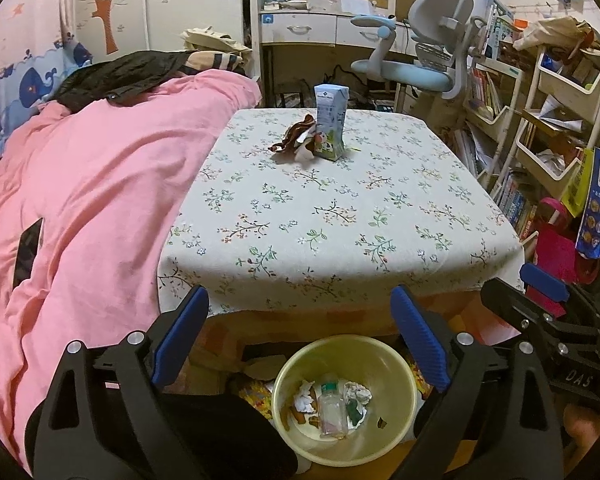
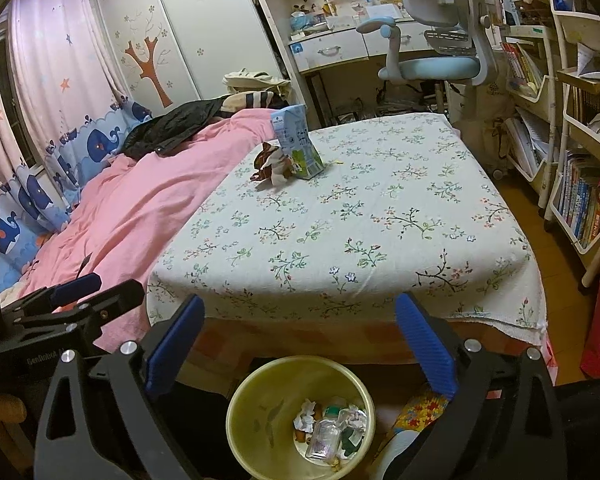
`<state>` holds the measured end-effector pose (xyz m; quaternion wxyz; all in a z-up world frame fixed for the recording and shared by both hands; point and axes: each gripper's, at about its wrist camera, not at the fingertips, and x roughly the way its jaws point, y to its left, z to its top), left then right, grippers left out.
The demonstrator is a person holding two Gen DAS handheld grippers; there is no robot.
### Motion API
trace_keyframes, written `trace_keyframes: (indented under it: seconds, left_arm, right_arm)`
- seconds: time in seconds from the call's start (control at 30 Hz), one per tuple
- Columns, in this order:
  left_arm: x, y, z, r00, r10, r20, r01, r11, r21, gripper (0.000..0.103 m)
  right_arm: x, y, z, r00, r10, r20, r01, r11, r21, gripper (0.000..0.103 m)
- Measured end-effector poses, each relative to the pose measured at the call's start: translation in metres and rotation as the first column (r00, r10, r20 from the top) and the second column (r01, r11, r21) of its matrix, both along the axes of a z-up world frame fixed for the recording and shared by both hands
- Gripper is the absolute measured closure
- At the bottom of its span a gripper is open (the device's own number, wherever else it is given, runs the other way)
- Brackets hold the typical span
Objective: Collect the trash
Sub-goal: 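Raise both open tools back over the table toward the carton and wrapper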
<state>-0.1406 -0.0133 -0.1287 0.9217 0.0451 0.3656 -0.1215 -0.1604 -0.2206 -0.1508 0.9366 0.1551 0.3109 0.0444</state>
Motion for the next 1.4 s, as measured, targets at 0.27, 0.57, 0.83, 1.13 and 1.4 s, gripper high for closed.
trace_keyframes:
  seconds: [0.27,0.57,0.83,1.13,1.4]
  left_arm:
    - [0.006,0.003,-0.001,1.0,0.019,0.006,-0.019,1.0,-0.003,0.013]
    - [0.013,0.004,-0.002,1.0,0.029,0.008,-0.029,1.0,-0.002,0.012]
    - [0.019,0.005,-0.002,1.0,0.03,0.007,-0.03,1.0,-0.003,0.011]
    - [0.061,0.007,0.011,0.998,0.046,0.037,-0.046,0.999,-0.001,0.01]
    - [0.108,0.011,0.008,0.997,0.081,0.019,-0.08,0.997,-0.022,0.009]
  right_arm:
    - [0.001,0.001,0.0,1.0,0.0,-0.003,0.0,1.0,-0.002,0.009]
    - [0.006,0.003,-0.004,1.0,0.007,-0.012,-0.007,1.0,-0.006,0.009]
    - [0.012,0.005,-0.004,1.0,0.014,-0.018,-0.014,1.0,-0.004,0.008]
    - [0.051,0.002,0.02,0.999,0.041,0.024,-0.041,0.999,-0.031,0.008]
    - [0.104,0.006,0.034,0.997,0.064,0.048,-0.062,0.997,-0.051,0.008]
